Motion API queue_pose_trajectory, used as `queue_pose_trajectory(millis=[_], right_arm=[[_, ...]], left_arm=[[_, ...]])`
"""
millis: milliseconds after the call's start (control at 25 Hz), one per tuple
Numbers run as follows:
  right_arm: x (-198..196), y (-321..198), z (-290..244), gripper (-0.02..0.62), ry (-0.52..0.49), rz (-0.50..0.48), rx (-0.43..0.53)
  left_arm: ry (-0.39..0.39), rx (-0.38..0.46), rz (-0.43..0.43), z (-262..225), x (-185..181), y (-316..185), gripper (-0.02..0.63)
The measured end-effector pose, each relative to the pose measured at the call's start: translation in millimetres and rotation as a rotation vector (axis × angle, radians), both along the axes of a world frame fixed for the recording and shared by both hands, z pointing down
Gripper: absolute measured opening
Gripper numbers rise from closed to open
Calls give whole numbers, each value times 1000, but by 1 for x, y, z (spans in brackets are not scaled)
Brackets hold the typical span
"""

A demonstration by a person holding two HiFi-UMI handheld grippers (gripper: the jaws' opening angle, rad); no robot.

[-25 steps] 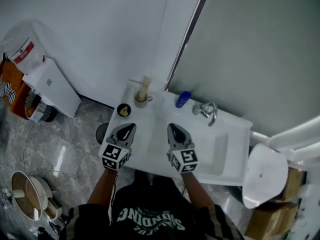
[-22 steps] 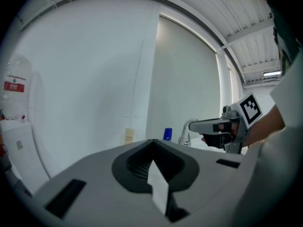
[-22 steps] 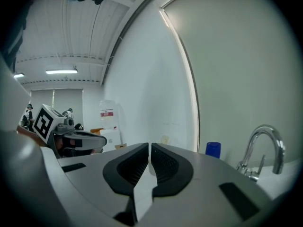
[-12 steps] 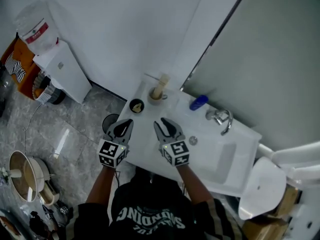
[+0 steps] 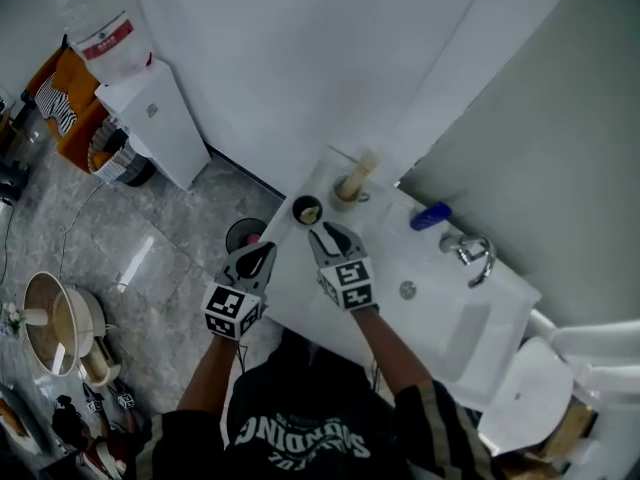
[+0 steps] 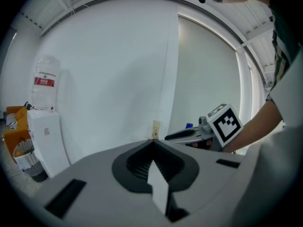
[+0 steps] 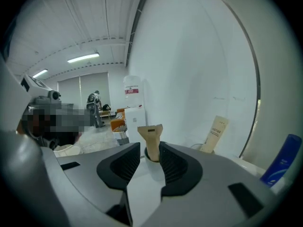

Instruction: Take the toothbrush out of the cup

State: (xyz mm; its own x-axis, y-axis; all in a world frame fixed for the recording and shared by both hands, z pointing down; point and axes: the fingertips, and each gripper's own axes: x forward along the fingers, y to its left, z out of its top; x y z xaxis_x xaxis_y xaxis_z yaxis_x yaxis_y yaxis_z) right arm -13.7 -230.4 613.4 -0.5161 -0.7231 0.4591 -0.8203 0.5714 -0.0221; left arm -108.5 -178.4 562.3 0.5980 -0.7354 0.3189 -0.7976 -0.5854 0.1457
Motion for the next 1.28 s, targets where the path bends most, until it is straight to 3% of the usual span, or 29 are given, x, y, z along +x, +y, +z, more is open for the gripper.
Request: queue_pose_trajectory(millis=[360,480,720,1280], right_arm=[[-20,-23,10,126,35,20,-57],[-20,-25,8,96,35,19,-68],[-11,-29,-7,80,21,22,-13],[18,-8,-135,74,-151,55,134]], left_arm=[[5,-17,-49,7,-30,2,0],[10,-21,-52,7,-33,-1,0],[18,-17,-26,4,-29,-7,0],[25,11,44,-9,-8,-27,0]])
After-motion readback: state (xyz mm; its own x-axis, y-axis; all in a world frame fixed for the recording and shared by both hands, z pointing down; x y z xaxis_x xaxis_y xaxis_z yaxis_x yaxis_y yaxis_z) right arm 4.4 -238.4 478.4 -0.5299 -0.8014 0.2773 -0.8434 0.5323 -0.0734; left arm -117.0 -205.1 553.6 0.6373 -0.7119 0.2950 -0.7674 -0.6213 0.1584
